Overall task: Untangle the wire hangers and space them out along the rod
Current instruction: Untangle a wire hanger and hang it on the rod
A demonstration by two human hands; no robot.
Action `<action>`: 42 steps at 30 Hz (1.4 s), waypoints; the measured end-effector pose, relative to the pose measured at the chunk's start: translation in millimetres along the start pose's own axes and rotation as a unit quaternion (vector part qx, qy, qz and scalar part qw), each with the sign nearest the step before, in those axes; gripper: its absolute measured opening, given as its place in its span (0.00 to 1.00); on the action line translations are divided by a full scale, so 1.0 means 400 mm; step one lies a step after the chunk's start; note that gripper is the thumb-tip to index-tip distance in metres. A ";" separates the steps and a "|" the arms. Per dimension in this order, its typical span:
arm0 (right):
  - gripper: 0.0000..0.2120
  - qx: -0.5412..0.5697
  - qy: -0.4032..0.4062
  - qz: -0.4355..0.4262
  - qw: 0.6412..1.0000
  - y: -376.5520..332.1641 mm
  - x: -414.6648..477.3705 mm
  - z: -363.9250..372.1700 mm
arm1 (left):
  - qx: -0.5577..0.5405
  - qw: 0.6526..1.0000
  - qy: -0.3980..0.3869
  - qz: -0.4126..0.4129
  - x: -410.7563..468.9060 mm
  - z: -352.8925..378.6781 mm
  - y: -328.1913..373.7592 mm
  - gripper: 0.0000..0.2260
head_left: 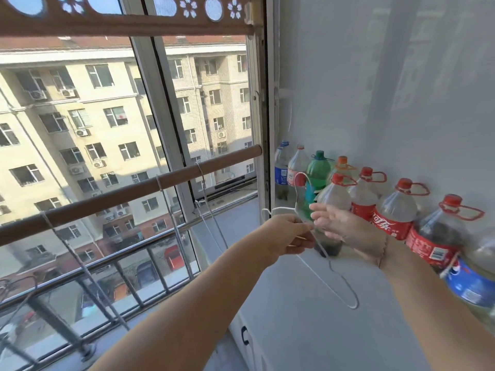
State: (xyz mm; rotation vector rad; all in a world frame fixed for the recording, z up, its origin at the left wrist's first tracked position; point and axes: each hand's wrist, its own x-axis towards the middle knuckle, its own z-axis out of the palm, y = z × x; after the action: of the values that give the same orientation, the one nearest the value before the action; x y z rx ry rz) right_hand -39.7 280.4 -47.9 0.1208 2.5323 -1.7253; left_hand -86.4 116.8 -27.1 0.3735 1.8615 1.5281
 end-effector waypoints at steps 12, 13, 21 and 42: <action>0.10 -0.316 0.154 -0.116 0.929 -0.046 -0.046 -0.117 | 0.199 0.976 -0.008 0.083 -0.067 0.057 0.051 0.11; 0.07 -0.309 0.157 -0.114 0.931 -0.053 -0.068 -0.125 | 0.203 0.974 0.017 0.095 -0.065 0.058 0.052 0.11; 0.06 -0.266 0.200 -0.131 0.934 -0.106 -0.143 -0.093 | 0.167 0.908 0.333 0.193 -0.038 0.055 0.065 0.06; 0.09 -0.075 0.153 -0.070 0.983 -0.176 0.057 0.171 | -0.219 0.948 0.229 0.026 -0.022 -0.095 0.092 0.15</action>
State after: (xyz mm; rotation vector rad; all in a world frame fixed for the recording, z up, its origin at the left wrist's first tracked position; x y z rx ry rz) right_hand -68.6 191.6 -10.3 0.2201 2.9479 -1.6670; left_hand -112.8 92.9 13.1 -0.1562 1.7692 2.1391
